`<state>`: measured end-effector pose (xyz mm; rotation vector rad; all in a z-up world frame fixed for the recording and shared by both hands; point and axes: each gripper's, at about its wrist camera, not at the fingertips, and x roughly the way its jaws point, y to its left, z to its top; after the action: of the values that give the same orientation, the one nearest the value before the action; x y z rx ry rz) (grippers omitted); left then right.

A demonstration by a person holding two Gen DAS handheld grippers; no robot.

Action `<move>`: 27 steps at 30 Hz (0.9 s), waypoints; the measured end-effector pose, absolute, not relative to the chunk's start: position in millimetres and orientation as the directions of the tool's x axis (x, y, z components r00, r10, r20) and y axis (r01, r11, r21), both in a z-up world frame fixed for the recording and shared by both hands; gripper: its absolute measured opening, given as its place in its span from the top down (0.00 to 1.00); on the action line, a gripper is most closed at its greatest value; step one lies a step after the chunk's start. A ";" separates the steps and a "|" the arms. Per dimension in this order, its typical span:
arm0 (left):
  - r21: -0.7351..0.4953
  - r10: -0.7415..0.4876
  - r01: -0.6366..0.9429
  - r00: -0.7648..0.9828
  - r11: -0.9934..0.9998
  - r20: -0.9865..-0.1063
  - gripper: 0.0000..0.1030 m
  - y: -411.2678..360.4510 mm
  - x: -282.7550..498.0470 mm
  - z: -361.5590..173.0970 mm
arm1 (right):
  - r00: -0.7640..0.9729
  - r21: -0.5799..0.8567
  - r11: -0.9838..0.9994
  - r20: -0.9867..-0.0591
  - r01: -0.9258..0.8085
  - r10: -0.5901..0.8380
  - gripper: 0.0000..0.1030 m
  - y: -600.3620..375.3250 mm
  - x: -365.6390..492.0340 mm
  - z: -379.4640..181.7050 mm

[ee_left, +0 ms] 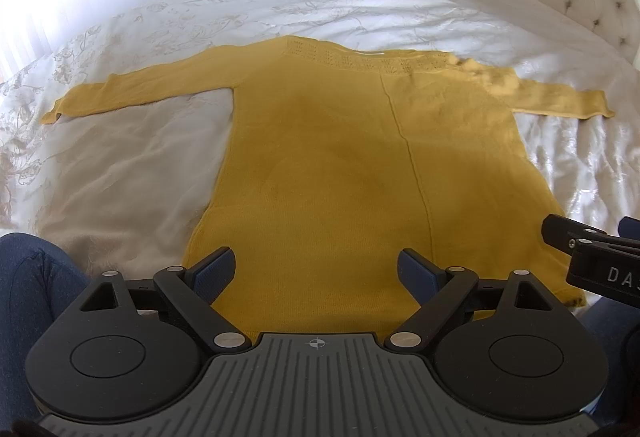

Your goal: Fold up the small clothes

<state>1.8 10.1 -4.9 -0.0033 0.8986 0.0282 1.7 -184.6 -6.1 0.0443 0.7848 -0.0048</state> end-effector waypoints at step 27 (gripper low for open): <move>0.022 0.024 -0.011 0.614 1.000 -0.789 0.14 2.1 4.1 -5.5 | 0.705 0.033 0.999 -0.709 0.018 0.011 0.05 -183.1 1.1 -10.2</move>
<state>4.1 2.1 -5.5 0.0155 0.9089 0.0201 1.1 -183.1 -10.2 0.0387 0.7889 -0.0043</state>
